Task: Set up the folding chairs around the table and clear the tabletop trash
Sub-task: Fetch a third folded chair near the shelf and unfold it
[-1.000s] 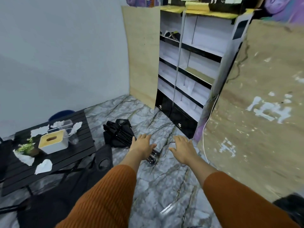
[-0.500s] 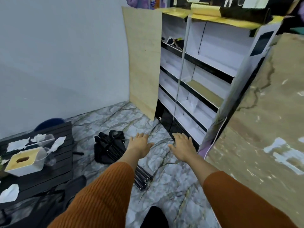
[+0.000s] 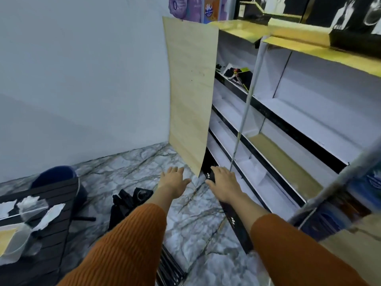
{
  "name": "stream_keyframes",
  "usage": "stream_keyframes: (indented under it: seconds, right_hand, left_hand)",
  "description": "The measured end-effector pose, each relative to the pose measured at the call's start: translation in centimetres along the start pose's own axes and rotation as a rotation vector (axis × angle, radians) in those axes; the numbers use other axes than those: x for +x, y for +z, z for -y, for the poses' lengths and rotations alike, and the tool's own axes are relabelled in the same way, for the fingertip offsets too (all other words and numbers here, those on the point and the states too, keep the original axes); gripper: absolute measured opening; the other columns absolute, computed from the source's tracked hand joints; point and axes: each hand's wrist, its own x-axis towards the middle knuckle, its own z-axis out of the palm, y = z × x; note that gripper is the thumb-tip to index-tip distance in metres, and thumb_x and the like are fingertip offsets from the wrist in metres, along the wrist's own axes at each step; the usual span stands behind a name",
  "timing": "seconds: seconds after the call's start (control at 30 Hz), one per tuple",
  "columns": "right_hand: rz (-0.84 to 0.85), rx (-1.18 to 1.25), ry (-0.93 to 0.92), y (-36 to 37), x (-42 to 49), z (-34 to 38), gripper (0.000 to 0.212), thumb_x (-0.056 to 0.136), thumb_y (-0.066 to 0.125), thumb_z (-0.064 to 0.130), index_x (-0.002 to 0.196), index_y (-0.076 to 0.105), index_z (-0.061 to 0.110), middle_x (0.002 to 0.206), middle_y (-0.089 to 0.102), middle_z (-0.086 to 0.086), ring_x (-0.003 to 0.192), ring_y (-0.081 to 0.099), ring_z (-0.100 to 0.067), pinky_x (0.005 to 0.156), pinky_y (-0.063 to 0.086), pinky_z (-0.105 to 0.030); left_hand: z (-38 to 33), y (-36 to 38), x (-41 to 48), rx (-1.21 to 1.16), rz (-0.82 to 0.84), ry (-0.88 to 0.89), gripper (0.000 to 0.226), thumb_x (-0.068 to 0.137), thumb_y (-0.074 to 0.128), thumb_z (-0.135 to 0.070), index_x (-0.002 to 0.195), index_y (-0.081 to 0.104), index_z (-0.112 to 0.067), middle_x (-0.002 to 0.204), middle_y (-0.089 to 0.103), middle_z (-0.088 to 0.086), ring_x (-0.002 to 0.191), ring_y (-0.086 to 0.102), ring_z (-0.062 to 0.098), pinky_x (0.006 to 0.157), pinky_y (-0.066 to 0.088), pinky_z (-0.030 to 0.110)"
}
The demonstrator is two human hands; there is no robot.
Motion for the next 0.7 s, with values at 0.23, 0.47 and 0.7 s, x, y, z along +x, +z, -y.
stream_keyframes:
  seconds: [0.23, 0.47, 0.7]
  right_hand:
    - [0.078, -0.035, -0.158, -1.5, 12.5, -0.8, 0.056, 0.1, 0.041, 0.039, 0.148, 0.028, 0.014, 0.152, 0.035, -0.006, 0.14, 0.028, -0.027, 0.118, 0.02, -0.051]
    - [0.215, -0.118, -0.395, -1.7, 23.3, 1.0, 0.051, 0.101, 0.04, 0.036, 0.145, 0.031, 0.013, 0.15, 0.037, -0.01, 0.138, 0.033, -0.028, 0.116, 0.024, -0.045]
    - [0.333, -0.081, -0.629, 1.0, 30.8, 8.2, 0.049, 0.099, 0.046, 0.034, 0.141, 0.04, 0.009, 0.142, 0.047, -0.014, 0.129, 0.043, -0.03, 0.106, 0.039, -0.04]
  left_hand:
    - [1.7, -1.8, 8.2, -0.081, -0.043, -0.173, 0.064, 0.098, 0.035, -0.051, 0.151, 0.02, -0.017, 0.159, 0.022, 0.008, 0.148, 0.015, 0.029, 0.121, 0.011, 0.052]
    - [5.5, -3.4, 12.0, -0.203, -0.107, -0.427, 0.062, 0.099, 0.039, -0.046, 0.15, 0.022, -0.015, 0.158, 0.025, 0.01, 0.147, 0.02, 0.03, 0.12, 0.013, 0.051]
    - [12.8, -3.8, 12.0, -0.299, -0.16, -0.764, 0.059, 0.097, 0.045, -0.04, 0.148, 0.028, -0.018, 0.155, 0.03, 0.005, 0.145, 0.022, 0.027, 0.12, 0.013, 0.051]
